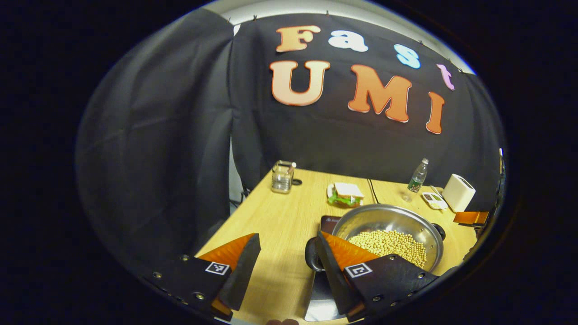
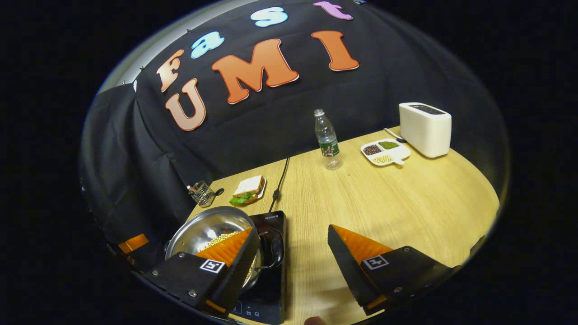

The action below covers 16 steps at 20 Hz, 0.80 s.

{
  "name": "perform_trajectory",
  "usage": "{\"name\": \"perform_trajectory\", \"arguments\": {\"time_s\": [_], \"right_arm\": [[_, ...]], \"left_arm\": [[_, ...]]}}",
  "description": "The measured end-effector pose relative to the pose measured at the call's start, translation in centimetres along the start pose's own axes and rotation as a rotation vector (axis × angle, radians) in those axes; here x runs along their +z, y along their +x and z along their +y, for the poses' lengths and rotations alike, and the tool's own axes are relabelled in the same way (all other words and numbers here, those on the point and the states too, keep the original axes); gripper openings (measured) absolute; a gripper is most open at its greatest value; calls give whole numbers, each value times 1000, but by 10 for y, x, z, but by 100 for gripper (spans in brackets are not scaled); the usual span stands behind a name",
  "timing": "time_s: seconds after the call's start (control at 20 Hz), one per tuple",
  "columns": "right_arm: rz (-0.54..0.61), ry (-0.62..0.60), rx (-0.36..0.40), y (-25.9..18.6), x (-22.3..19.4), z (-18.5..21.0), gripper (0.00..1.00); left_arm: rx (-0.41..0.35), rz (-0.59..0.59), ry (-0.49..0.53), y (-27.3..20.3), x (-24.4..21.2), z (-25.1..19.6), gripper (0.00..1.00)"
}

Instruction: First push the handle of the pot to place it horizontally, then grasp the pot with both hands and set it on the induction cooktop.

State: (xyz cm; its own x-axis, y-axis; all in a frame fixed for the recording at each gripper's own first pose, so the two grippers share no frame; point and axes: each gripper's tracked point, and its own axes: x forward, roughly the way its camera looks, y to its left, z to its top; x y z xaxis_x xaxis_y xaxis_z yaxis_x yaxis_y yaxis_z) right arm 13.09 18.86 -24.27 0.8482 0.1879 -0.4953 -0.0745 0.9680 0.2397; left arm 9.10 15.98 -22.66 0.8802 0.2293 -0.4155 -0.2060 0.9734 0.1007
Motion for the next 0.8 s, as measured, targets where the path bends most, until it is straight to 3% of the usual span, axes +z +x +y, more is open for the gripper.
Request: {"name": "perform_trajectory", "arguments": {"time_s": [0.2, 0.4, 0.65, 0.8], "right_arm": [[-92, -41, -30, -36, 40, -29, 95], [-188, -116, -74, -79, 87, -63, 95], [-293, -171, -117, -138, 148, -93, 95], [-353, -176, -127, -171, 177, -105, 95]], "left_arm": [[1, -168, 1, -44, 62, -29, 77], [-55, -302, -69, -88, 117, -59, 76], [-87, -385, -114, -137, 172, -85, 75], [-47, -387, -99, -151, 189, -91, 87]]}}
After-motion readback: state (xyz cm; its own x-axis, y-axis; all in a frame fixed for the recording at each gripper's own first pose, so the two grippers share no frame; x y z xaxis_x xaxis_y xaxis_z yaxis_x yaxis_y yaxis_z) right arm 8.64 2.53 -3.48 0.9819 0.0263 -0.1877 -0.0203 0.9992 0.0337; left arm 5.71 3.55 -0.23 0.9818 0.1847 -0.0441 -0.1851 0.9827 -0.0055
